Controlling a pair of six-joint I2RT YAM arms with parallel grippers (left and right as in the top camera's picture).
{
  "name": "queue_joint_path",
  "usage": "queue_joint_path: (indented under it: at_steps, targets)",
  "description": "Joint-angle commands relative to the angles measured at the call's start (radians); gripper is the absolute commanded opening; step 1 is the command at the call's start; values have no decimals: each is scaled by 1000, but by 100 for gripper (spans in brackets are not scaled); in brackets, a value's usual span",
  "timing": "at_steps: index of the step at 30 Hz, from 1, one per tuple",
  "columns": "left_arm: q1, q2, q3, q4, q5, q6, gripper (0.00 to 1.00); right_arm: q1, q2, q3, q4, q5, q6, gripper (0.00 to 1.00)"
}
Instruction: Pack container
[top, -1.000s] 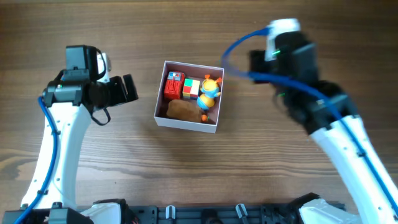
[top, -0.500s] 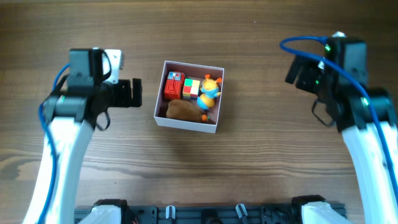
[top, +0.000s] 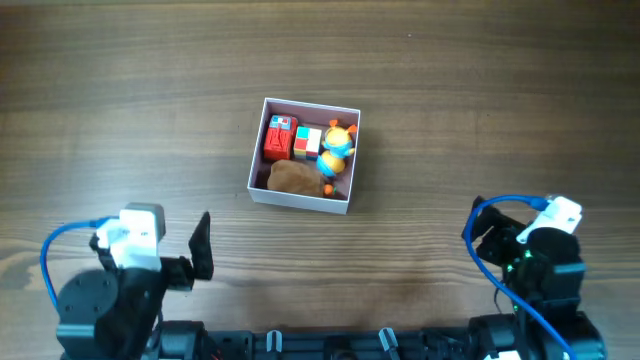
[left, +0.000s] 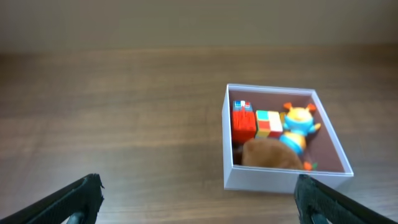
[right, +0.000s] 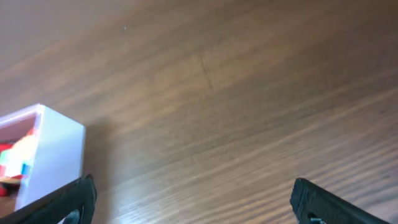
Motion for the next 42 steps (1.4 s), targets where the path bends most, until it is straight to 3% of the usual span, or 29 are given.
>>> queue_joint_path:
  at_steps: [1,7,22,25,27,31,33,36,39,42]
  targets:
    - [-3,-18,-15,-62,-13,-10,100,2,-16,-46,29,0,20,100]
    - [-3,-18,-15,-150,-10,-10,100,2,-16,-48,26,-16,27,100]
    - [-3,-18,-15,-152,-10,-10,100,2,-24,-58,13,-30,-17,100]
    - [-3,-18,-15,-152,-10,-10,100,2,-108,-105,146,-182,-325,100]
    - [-3,-18,-15,-152,-10,-10,100,2,-192,-158,245,-270,-438,100]
    - [-3,-18,-15,-152,-10,-10,100,2,-371,-312,507,-325,-487,100]
    - [-3,-18,-15,-152,-10,-10,100,2,-385,-438,809,-350,-507,100]
    - [-3,-18,-15,-152,-10,-10,100,2,-390,-545,1045,-309,-505,100]
    - [-3,-18,-15,-152,-10,-10,100,2,-390,-567,1040,-205,-500,100]
    - [-3,-18,-15,-152,-10,-10,100,2,-390,-567,877,-143,-422,100]
